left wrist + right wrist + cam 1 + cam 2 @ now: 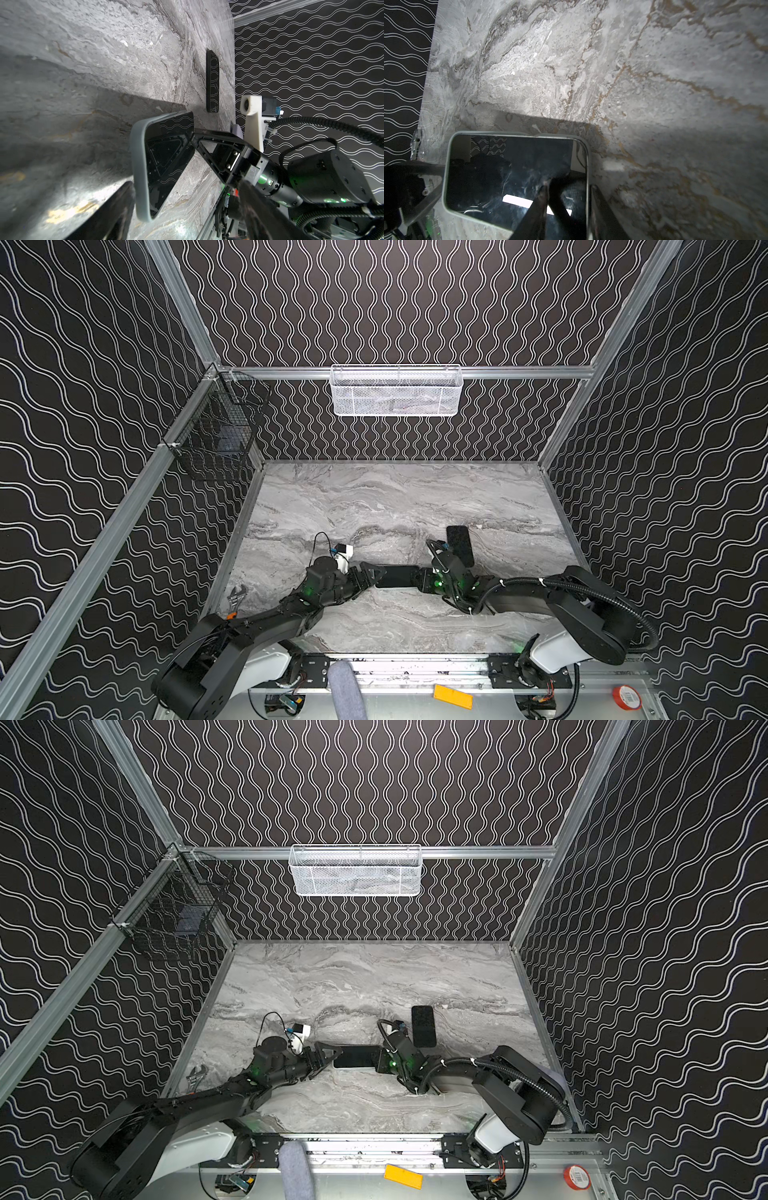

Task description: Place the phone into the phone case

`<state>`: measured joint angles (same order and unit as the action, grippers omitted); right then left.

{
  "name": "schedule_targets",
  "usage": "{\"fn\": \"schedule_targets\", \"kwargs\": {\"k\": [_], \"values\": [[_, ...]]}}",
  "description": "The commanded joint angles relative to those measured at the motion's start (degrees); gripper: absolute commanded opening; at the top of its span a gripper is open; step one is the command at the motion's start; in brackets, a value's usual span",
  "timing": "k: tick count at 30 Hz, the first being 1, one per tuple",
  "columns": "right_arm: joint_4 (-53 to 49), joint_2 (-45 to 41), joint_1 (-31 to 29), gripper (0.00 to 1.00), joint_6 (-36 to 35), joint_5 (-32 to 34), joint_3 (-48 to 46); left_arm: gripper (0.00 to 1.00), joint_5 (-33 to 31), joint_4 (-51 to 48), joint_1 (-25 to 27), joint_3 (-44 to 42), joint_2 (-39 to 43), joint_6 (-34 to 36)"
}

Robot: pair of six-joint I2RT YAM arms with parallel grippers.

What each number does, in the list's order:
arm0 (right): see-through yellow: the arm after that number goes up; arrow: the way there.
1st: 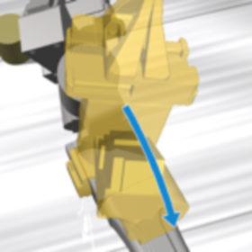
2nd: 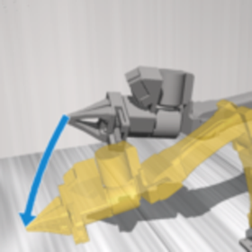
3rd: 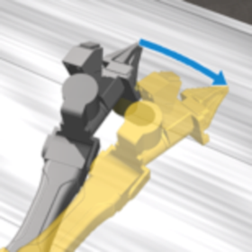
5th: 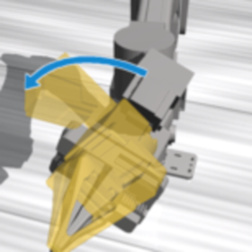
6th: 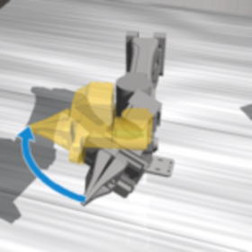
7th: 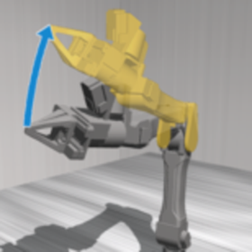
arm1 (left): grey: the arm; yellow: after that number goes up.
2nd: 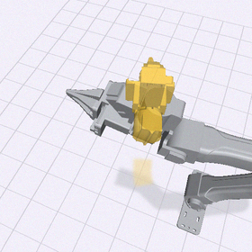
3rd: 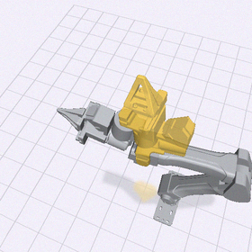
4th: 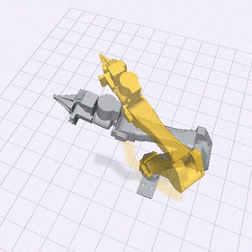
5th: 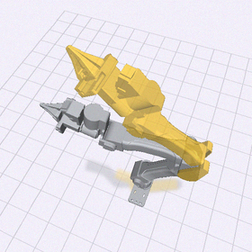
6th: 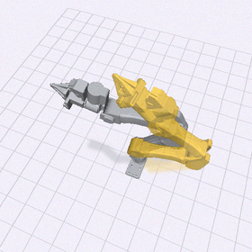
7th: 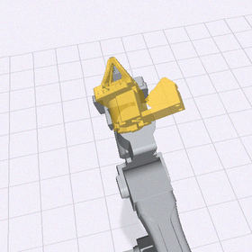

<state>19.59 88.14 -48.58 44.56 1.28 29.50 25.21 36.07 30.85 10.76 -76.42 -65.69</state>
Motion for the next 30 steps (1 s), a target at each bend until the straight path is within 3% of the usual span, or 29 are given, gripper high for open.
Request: {"fn": "schedule_targets", "kwargs": {"k": [1, 22, 30], "values": [[-1.08, 0.36, -0.31, 0.35, 0.08, -2.98, -0.07, 0.81, 3.42, 12.51, 0.21, -0.02, -1.16, -2.57], [-0.94, 0.82, -0.29, 0.35, -0.14, -2.79, 0.23, 0.76, 5.81, 19.85, 0.35, 0.81, -5.82, -5.63], [-0.79, 0.81, -0.29, 0.35, -0.28, -2.73, 0.21, 0.70, 7.92, 29.22, 1.89, 1.10, -12.74, -8.81]]}}
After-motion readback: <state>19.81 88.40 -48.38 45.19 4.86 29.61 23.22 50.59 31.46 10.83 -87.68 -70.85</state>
